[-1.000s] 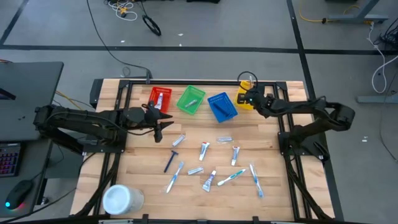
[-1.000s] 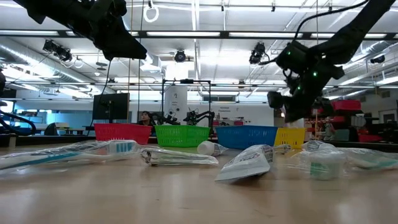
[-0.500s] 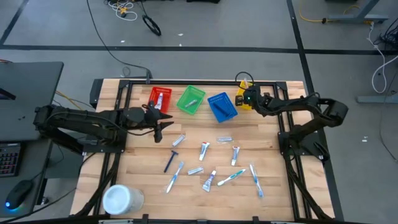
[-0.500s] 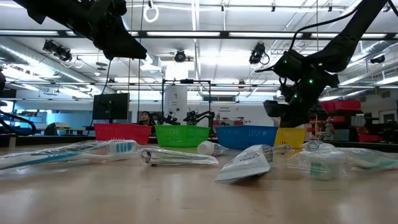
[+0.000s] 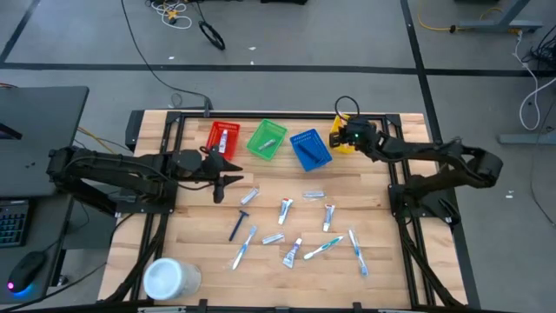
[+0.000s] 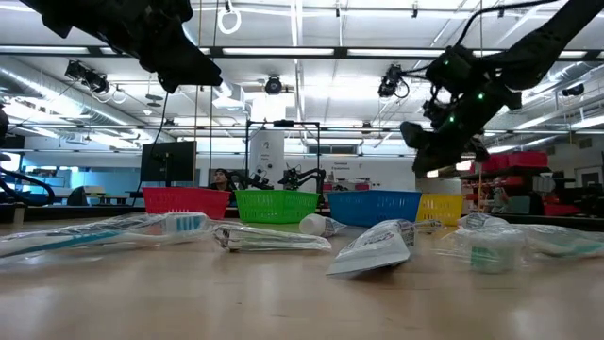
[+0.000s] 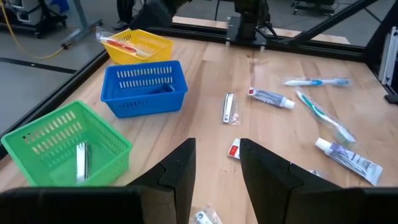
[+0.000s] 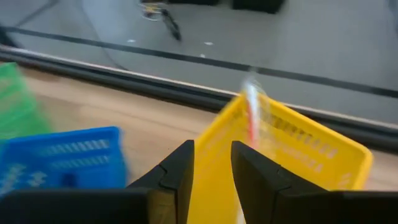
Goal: Pick & Place Travel size toiletries
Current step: Put the white toothpaste in the red bin
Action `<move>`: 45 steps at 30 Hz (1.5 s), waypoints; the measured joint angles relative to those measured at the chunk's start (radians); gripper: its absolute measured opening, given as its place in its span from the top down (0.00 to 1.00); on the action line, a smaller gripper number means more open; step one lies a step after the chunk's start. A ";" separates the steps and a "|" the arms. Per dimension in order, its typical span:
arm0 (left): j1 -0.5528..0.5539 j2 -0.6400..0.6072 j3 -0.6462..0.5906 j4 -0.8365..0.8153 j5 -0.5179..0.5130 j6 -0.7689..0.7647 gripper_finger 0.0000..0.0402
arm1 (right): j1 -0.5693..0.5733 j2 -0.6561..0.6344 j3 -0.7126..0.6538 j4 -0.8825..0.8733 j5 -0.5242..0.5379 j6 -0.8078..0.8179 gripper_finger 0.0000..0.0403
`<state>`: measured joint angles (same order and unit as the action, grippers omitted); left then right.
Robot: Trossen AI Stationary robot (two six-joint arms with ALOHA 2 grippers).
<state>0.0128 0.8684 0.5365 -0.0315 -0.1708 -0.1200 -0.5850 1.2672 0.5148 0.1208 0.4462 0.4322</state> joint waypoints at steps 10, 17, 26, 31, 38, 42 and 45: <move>0.000 0.000 0.000 -0.001 0.000 -0.019 0.67 | 0.194 -0.163 0.000 -0.074 -0.188 -0.111 0.71; 0.000 0.000 0.000 -0.001 0.004 -0.011 0.67 | 0.393 -0.195 0.000 -0.183 -0.417 -0.185 0.71; 0.000 0.001 0.000 0.015 0.008 -0.002 0.67 | 0.602 -0.195 0.000 -0.238 -0.441 -0.116 0.71; 0.000 0.001 0.045 0.028 0.036 0.029 0.67 | 0.656 -0.195 -0.026 -0.222 -0.361 -0.028 0.71; 0.000 0.001 0.095 0.024 0.143 0.111 0.67 | 0.683 -0.194 -0.072 -0.215 -0.312 0.037 0.71; 0.000 0.009 0.096 0.034 0.193 0.093 0.67 | 0.696 -0.194 -0.075 -0.213 -0.316 0.041 0.71; 0.000 0.045 0.097 0.041 0.194 0.057 0.67 | 0.703 -0.194 -0.075 -0.213 -0.316 0.034 0.71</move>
<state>0.0124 0.9132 0.6331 0.0097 0.0235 -0.0627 0.1185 1.0729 0.4400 -0.0926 0.1306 0.4660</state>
